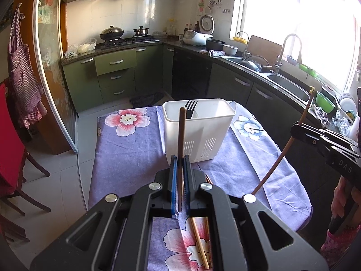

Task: Organize utensils
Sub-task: 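Carry both chopsticks over the white holder and open both tools to drop them in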

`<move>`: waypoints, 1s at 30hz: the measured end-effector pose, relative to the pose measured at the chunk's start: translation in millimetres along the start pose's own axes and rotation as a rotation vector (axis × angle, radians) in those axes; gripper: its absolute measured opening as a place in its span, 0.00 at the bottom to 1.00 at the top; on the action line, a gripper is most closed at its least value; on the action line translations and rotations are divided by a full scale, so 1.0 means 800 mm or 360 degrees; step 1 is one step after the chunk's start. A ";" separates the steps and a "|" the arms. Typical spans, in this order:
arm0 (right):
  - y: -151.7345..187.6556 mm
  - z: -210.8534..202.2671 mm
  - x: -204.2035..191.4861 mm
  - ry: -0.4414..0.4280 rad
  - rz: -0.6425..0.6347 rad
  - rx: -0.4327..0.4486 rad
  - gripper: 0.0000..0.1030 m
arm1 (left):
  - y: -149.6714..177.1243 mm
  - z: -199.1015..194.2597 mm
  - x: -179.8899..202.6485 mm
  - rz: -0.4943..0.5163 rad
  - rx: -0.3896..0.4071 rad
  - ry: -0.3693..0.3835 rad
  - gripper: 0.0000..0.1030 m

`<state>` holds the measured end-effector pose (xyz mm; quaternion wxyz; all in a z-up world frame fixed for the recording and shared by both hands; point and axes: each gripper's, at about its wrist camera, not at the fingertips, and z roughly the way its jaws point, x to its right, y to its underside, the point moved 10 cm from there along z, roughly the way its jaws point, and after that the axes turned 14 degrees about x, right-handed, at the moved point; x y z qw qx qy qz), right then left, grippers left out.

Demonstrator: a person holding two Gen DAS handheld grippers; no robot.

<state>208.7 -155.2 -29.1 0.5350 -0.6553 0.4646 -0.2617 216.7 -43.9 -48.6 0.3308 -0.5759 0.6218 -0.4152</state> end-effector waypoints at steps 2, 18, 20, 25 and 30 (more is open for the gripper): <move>-0.017 0.001 -0.005 -0.0018 -0.0008 0.0029 0.06 | -0.008 -0.001 0.002 0.0011 0.0014 0.0009 0.05; -0.217 0.041 -0.019 -0.0082 0.0015 0.0332 0.06 | -0.182 -0.040 0.026 0.0102 0.0344 0.0054 0.05; -0.233 0.062 -0.008 -0.0052 0.0032 0.0336 0.07 | -0.206 -0.033 0.027 0.0107 0.0394 0.0036 0.05; -0.235 0.121 0.024 0.0029 0.0068 0.0294 0.07 | -0.226 0.019 0.023 0.0090 0.0405 0.0006 0.05; -0.187 0.175 0.045 0.0046 0.0082 0.0169 0.07 | -0.201 0.091 0.011 0.0072 0.0303 -0.0029 0.05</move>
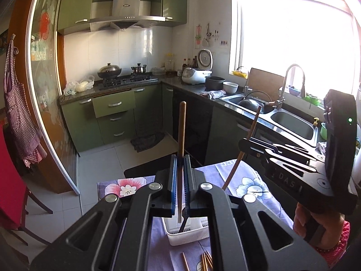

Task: Organize utensils
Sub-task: 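Carry both chopsticks over the white holder and open both tools to drop them in, then grasp another chopstick with the left tool while the right tool moves toward the chopsticks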

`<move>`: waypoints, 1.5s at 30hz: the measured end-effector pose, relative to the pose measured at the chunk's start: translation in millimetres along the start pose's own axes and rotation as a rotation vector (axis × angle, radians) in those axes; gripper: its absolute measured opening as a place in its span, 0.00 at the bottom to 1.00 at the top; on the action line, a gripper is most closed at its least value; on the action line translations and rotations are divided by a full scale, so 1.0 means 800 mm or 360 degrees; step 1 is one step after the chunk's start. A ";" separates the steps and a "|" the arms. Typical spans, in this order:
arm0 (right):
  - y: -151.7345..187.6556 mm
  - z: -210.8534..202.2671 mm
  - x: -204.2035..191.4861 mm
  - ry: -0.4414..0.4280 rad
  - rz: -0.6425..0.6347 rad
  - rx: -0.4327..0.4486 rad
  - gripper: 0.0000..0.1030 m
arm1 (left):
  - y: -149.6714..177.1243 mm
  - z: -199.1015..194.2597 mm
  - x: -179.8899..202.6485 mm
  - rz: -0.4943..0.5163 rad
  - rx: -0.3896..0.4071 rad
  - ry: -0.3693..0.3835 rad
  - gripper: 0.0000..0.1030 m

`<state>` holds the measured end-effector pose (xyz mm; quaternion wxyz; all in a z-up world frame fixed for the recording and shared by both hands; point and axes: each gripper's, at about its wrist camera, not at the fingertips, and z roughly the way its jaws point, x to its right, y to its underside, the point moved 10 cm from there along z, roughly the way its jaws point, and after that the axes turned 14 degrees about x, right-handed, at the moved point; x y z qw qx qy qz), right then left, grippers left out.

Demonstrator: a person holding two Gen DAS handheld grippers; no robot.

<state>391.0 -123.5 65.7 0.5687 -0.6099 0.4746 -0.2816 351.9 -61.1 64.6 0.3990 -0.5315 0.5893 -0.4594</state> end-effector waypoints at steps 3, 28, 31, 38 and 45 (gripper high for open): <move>0.035 0.016 0.005 -0.0011 0.0001 -0.0075 0.07 | 0.034 0.029 -0.003 -0.0005 -0.0104 -0.0011 0.05; 0.119 -0.188 0.003 -0.0040 -0.0055 -0.0070 0.21 | 0.269 -0.030 0.024 -0.0108 -0.0815 0.0087 0.23; 0.165 -0.206 0.021 -0.0019 -0.0007 -0.0162 0.31 | 0.326 -0.020 0.031 -0.0179 -0.0990 0.0107 0.22; 0.246 -0.227 0.059 0.0031 0.0131 -0.0308 0.31 | 0.374 0.005 0.030 -0.0171 -0.1117 0.0000 0.22; 0.267 -0.225 0.082 0.0038 0.0215 -0.0358 0.31 | 0.399 0.012 0.031 -0.0136 -0.1206 -0.0031 0.16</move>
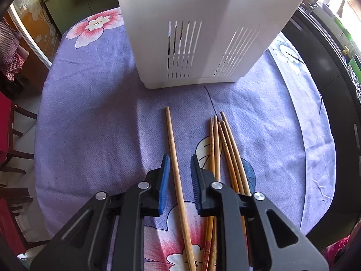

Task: Organize utensils
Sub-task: 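Grasp another chopstick with the left tool while the right tool moves toward the chopsticks, then lower the right tool onto a wooden chopstick and close on it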

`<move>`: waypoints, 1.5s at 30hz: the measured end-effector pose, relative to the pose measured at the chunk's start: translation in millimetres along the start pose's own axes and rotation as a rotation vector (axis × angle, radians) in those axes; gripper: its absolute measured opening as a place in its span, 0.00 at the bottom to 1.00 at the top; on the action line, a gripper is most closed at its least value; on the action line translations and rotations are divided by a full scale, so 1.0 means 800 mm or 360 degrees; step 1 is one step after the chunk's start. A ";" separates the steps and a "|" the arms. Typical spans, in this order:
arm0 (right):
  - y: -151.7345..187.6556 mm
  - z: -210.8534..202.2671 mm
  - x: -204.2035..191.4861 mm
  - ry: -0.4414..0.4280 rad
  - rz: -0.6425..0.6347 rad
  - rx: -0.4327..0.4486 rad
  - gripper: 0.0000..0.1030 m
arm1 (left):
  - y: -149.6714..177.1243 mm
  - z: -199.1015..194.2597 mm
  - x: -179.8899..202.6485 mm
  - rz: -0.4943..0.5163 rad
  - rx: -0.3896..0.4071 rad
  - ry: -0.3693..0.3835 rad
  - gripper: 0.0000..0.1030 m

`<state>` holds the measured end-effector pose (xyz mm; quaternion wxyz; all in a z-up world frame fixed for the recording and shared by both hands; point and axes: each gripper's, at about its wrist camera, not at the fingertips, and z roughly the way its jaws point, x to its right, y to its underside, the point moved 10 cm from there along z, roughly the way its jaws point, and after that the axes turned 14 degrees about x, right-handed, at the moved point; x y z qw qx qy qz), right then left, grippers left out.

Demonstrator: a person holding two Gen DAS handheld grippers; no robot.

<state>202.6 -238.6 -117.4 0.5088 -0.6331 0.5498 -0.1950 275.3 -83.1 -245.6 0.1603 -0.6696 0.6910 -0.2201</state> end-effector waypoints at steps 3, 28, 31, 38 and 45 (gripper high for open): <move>0.001 0.003 0.002 -0.0006 0.0009 -0.0011 0.31 | 0.005 0.005 0.001 0.0007 -0.0021 -0.0015 0.13; 0.085 0.122 -0.038 -0.0038 -0.0144 -0.0445 0.35 | -0.009 -0.066 -0.024 -0.0009 0.0300 -0.0020 0.06; 0.106 0.148 -0.047 -0.0041 -0.0176 -0.0537 0.28 | -0.012 -0.095 -0.027 -0.0003 0.0402 -0.0014 0.06; 0.124 0.182 -0.056 -0.0047 -0.0176 -0.0657 0.23 | -0.010 -0.127 -0.027 0.0013 0.0501 0.0034 0.06; 0.136 0.198 -0.066 -0.0017 -0.0234 -0.0717 0.23 | -0.008 -0.132 -0.031 0.0005 0.0514 0.0058 0.06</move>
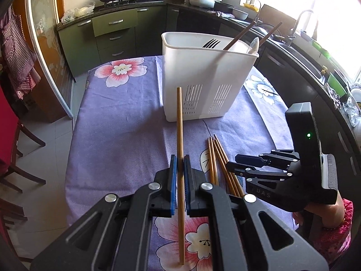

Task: Organize utensils
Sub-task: 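Lower the right tool onto a wooden chopstick and close on it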

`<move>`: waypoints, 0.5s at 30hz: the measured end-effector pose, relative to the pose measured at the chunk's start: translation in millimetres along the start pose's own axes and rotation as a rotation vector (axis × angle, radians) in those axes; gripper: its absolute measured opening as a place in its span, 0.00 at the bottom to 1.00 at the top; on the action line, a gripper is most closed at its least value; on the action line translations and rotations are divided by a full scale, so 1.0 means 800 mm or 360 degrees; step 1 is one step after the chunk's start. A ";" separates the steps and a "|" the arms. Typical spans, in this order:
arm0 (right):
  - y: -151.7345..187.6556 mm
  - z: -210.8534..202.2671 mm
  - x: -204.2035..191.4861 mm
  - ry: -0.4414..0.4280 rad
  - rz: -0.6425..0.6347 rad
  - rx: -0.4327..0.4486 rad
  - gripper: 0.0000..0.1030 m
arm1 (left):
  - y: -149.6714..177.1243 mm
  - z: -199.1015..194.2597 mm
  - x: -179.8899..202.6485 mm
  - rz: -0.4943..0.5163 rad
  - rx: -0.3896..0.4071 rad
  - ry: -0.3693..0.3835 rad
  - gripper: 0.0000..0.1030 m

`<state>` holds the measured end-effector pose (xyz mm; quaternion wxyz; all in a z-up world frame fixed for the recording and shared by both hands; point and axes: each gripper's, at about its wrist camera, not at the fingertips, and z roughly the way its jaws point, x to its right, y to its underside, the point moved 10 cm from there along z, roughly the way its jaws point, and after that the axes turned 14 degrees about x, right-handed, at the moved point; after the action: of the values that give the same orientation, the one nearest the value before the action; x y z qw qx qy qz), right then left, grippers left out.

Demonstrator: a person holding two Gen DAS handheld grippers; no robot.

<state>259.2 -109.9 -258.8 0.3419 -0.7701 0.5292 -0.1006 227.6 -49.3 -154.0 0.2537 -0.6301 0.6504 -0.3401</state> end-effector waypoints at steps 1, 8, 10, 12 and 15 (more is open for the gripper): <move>0.000 0.002 0.000 0.0010 -0.0008 -0.0005 0.23 | 0.001 -0.001 -0.001 -0.0003 0.0001 0.0000 0.06; -0.006 0.011 0.000 0.0115 -0.0039 -0.0012 0.23 | 0.001 -0.004 -0.010 -0.0022 0.0005 -0.0002 0.06; -0.008 0.012 0.000 0.0127 -0.0045 -0.0011 0.23 | 0.000 -0.004 -0.011 -0.0026 0.0003 -0.0003 0.06; -0.005 0.014 -0.004 0.0132 -0.0064 -0.0022 0.23 | 0.000 -0.003 -0.011 -0.0028 0.0001 -0.0001 0.06; -0.006 0.015 -0.005 0.0165 -0.0093 -0.0016 0.23 | 0.000 -0.004 -0.012 -0.0023 0.0004 -0.0001 0.06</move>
<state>267.6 -99.8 -264.0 0.3072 -0.7805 0.5240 -0.1477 225.6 -39.5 -152.9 0.2522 -0.6345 0.6453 -0.3427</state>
